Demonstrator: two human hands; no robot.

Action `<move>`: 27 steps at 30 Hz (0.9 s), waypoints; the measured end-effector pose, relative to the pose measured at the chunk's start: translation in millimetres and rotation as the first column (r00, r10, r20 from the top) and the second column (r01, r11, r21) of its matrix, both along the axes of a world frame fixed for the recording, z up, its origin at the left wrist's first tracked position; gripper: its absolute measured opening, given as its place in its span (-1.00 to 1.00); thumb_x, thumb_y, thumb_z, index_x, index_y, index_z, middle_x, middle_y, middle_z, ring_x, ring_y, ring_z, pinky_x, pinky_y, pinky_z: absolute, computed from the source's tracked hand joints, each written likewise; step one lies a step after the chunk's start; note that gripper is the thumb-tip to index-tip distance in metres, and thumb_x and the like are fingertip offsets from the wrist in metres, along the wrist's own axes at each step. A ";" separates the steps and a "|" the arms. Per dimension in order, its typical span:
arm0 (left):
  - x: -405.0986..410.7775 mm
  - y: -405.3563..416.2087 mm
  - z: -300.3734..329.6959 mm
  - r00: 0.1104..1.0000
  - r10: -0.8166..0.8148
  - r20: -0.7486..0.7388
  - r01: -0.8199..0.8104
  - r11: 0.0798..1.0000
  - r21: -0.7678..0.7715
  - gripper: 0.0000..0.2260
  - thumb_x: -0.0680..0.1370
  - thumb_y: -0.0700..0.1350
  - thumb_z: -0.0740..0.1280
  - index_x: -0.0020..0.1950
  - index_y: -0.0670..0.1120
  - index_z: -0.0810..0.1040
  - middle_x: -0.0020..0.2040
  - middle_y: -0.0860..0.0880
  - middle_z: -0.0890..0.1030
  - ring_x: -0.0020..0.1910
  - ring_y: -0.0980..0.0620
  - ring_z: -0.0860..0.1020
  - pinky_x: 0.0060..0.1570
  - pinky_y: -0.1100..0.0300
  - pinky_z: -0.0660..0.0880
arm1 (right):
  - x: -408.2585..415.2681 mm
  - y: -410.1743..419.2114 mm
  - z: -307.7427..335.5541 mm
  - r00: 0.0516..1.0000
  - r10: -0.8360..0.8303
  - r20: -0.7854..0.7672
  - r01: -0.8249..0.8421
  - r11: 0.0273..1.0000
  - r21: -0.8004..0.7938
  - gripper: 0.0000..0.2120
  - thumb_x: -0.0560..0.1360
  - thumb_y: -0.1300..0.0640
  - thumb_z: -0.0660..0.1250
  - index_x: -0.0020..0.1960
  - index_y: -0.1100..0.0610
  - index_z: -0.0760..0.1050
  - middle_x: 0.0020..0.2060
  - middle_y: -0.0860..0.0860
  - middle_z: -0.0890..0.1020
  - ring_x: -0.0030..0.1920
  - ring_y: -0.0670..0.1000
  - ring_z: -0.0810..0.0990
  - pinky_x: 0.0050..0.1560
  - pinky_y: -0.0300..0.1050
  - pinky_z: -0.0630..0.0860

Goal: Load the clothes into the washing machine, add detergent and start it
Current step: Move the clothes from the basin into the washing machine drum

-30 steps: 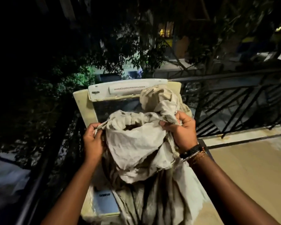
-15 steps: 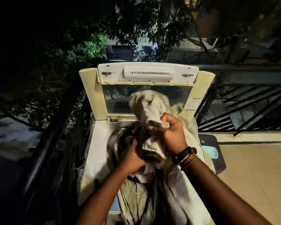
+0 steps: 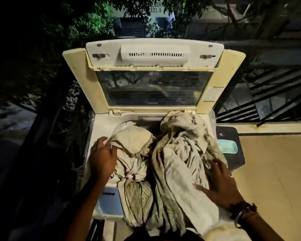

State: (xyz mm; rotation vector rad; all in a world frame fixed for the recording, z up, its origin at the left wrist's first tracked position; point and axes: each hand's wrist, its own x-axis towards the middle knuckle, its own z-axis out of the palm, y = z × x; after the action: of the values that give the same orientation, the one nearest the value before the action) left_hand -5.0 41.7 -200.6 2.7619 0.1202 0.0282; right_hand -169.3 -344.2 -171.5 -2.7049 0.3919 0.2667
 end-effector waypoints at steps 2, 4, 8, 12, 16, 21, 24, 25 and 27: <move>-5.2 -6.1 2.2 0.997 -0.062 0.051 0.065 0.997 -0.052 -0.61 0.51 0.00 0.14 0.03 -0.20 0.66 0.38 0.03 0.48 0.21 -0.17 0.53 0.07 -0.08 0.57 | -0.1 9.0 -1.1 0.988 -0.016 -0.154 0.003 0.997 -0.082 0.19 0.18 -0.73 0.15 0.59 -0.03 0.11 0.48 0.05 0.27 0.44 0.20 0.37 0.32 0.27 0.40; -14.4 -15.5 6.5 0.977 -0.186 0.107 0.203 0.964 -0.172 -0.60 0.52 -0.07 0.15 0.24 -0.19 0.60 0.44 0.03 0.46 0.29 -0.13 0.52 0.23 -0.02 0.52 | 13.5 21.6 2.8 0.967 0.029 -0.253 -0.066 0.988 -0.141 0.05 0.24 -0.71 0.07 0.47 -0.02 0.27 0.37 0.04 0.38 0.34 0.17 0.42 0.27 0.21 0.35; -46.8 -34.3 17.6 0.909 -0.399 0.120 0.406 0.781 -0.475 -0.56 0.56 -0.20 0.19 0.45 -0.15 0.47 0.47 0.00 0.44 0.45 0.12 0.39 0.44 0.31 0.28 | 34.0 44.1 3.6 0.954 0.245 -0.171 -0.280 0.932 -0.229 -0.46 0.49 -0.37 0.17 0.02 0.10 0.53 0.10 0.06 0.52 0.10 0.21 0.54 0.03 0.08 0.40; -73.3 -32.6 17.1 0.985 -0.168 -0.040 0.094 0.714 -0.694 -0.71 0.60 -0.12 0.22 0.30 -0.01 0.54 0.26 0.06 0.62 0.22 0.11 0.57 0.23 0.21 0.48 | 47.1 44.8 13.7 0.995 0.006 0.096 -0.018 0.992 0.128 -0.54 0.51 -0.20 0.23 0.00 0.20 0.61 0.09 0.14 0.63 -0.03 0.27 0.63 -0.09 0.07 0.55; -74.9 -26.1 25.4 0.983 0.142 -0.119 -0.176 0.519 -0.836 -0.76 0.65 -0.36 0.16 0.20 -0.08 0.46 0.01 0.03 0.62 -0.25 0.14 0.53 -0.26 0.16 0.53 | 80.7 52.3 64.2 0.937 -0.278 0.213 0.107 0.806 0.583 -0.68 0.56 -0.14 0.32 0.04 0.13 0.56 -0.13 0.10 0.68 -0.13 0.14 0.62 -0.07 0.07 0.54; -63.4 -8.3 14.0 0.883 0.396 -0.251 -0.391 0.325 -0.861 -0.73 0.64 -0.32 0.16 0.31 -0.10 0.41 0.26 -0.30 0.54 -0.09 -0.11 0.57 -0.26 -0.08 0.58 | 133.6 73.2 143.0 0.835 -0.515 0.196 -0.031 0.311 0.950 -0.82 0.63 0.29 0.27 -0.02 0.16 0.63 -0.14 -0.08 0.73 -0.09 -0.12 0.66 0.03 -0.21 0.54; -60.7 -7.8 14.5 0.901 0.388 -0.195 -0.336 0.340 -0.878 -0.62 0.63 -0.26 0.26 0.39 0.00 0.30 0.38 -0.24 0.47 -0.07 0.10 0.60 -0.26 0.10 0.61 | 154.1 83.4 180.0 0.826 -0.482 0.292 -0.192 0.245 0.950 -0.77 0.64 0.30 0.24 -0.01 0.14 0.67 -0.08 -0.02 0.75 -0.04 -0.04 0.70 0.03 -0.17 0.59; -62.2 -9.4 16.7 0.931 0.351 -0.105 -0.260 0.430 -0.864 -0.49 0.59 -0.22 0.36 0.46 0.02 0.24 0.46 -0.20 0.38 0.11 0.13 0.58 -0.04 0.05 0.64 | 161.1 86.9 185.2 0.823 -0.469 0.321 -0.234 0.234 0.944 -0.78 0.64 0.28 0.24 0.02 0.14 0.67 -0.04 0.01 0.75 0.00 0.01 0.70 0.06 -0.11 0.59; -72.6 -12.2 21.6 0.978 0.169 0.119 -0.040 0.719 -0.694 -0.16 0.45 -0.02 0.55 0.59 0.03 0.12 0.59 -0.10 0.13 0.52 0.00 0.30 0.44 0.02 0.36 | 175.8 91.7 181.4 0.817 -0.454 0.356 -0.248 0.281 0.927 -0.82 0.64 0.23 0.27 0.11 0.17 0.65 0.04 0.07 0.73 0.08 0.08 0.69 0.15 -0.02 0.59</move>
State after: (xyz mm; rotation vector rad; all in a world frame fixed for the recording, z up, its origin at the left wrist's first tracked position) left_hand -77.6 29.5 -179.1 1.9801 0.1954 0.2133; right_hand 6.5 -252.5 9.9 -1.3447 0.1228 -0.3125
